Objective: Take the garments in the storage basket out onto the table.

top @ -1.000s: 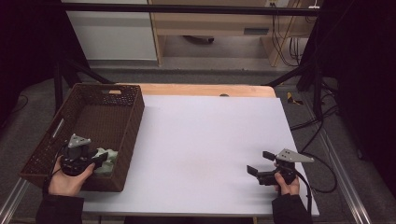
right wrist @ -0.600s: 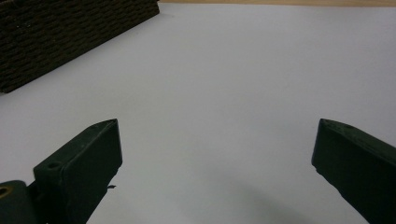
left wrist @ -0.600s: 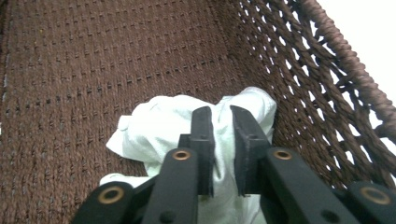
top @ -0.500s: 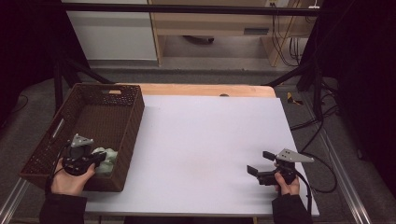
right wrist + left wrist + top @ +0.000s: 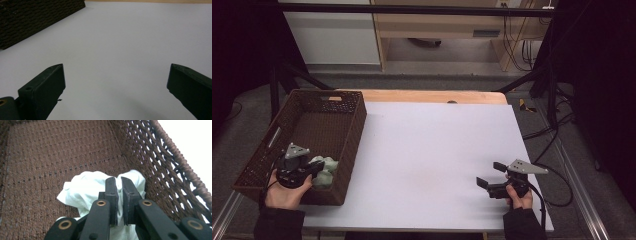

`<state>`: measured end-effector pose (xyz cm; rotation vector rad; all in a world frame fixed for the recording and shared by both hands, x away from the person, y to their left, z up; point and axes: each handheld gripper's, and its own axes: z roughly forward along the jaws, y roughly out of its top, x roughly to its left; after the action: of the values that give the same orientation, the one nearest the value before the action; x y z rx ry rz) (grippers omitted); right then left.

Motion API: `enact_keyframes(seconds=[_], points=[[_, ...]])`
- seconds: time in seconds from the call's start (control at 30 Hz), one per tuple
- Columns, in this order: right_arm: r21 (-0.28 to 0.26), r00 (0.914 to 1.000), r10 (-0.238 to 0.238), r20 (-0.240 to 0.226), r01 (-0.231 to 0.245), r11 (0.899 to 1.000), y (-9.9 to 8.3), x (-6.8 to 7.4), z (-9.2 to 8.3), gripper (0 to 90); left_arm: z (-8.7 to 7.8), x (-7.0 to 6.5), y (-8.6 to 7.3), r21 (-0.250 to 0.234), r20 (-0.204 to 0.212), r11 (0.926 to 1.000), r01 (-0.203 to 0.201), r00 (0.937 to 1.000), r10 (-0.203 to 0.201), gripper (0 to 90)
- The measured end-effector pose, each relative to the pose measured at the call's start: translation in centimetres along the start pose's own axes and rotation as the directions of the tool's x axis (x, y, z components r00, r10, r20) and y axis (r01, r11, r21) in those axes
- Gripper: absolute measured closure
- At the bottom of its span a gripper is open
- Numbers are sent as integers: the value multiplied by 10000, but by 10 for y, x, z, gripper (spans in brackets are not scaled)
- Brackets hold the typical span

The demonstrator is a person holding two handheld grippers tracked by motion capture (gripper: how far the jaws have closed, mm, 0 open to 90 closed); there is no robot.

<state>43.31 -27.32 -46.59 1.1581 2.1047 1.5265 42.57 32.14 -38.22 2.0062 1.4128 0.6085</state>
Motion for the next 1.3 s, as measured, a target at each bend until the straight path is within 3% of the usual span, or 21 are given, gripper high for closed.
enact_keyframes(seconds=[0.4,0.77,1.3], points=[[-18,10000,5,-1,-5,10000,0,0,0,24,-15,4,3,-824,72,9963,237,9997,-232,841],[8,10000,-20,14,20,10000,0,0,0,24,-30,7,8,-1677,-66,9853,312,9994,-328,843],[10,10000,-43,31,43,10000,0,0,0,24,-41,8,17,-2421,-235,9697,327,9989,-396,844]])
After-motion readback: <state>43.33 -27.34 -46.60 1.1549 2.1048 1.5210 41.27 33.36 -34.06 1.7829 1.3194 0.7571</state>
